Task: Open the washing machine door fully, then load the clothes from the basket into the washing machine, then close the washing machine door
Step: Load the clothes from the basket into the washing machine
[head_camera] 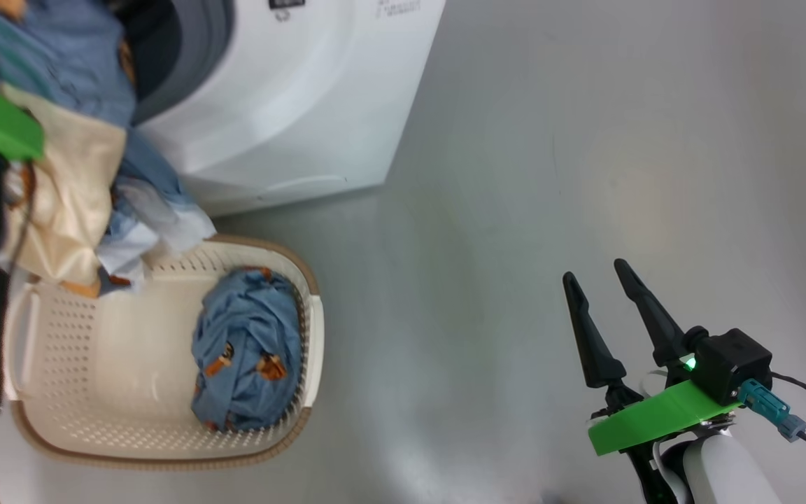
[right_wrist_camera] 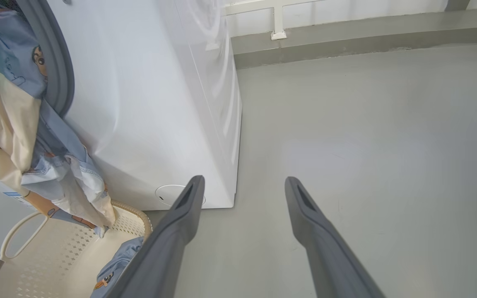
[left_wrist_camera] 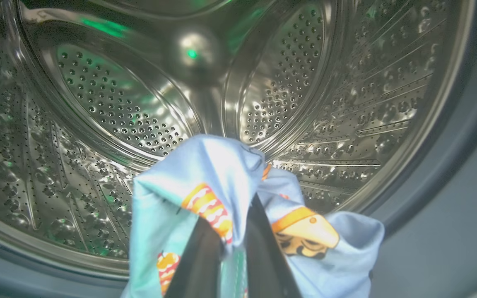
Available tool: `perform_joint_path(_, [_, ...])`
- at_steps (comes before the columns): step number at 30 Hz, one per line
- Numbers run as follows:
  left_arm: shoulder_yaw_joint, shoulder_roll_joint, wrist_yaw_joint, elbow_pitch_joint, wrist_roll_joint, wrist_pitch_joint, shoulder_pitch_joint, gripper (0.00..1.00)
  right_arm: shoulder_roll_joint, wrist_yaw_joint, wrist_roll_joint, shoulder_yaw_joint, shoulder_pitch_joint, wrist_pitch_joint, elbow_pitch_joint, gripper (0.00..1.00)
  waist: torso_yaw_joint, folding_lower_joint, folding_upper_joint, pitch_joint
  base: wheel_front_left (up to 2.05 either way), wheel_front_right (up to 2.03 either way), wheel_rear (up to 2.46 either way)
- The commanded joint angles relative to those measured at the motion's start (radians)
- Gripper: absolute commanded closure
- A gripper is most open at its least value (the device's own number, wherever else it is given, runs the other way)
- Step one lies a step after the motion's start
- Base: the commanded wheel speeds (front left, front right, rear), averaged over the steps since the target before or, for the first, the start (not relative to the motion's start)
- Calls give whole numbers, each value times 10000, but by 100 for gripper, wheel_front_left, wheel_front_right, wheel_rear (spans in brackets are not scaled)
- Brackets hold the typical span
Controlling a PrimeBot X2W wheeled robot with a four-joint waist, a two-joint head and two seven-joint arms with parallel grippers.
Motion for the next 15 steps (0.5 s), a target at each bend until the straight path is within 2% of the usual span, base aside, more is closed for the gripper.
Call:
perform_joint_path(1, [182, 552, -24, -1, -50, 70, -467, 100, 17, 62, 96, 289, -58, -120, -237, 0, -203, 0, -1, 666, 0, 0, 0])
perform_joint_path(9, [-236, 572, -24, 999, -532, 747, -2151, 100, 18, 62, 336, 519, -146, -120, -140, 0, -129, 0, -1, 1653, 0, 0, 0])
perform_joint_path(15, [-860, 597, -25, 1484, -574, 1196, -3214, 100, 18, 62, 507, 798, -171, -120, 42, 0, -55, 0, -1, 1999, 0, 0, 0])
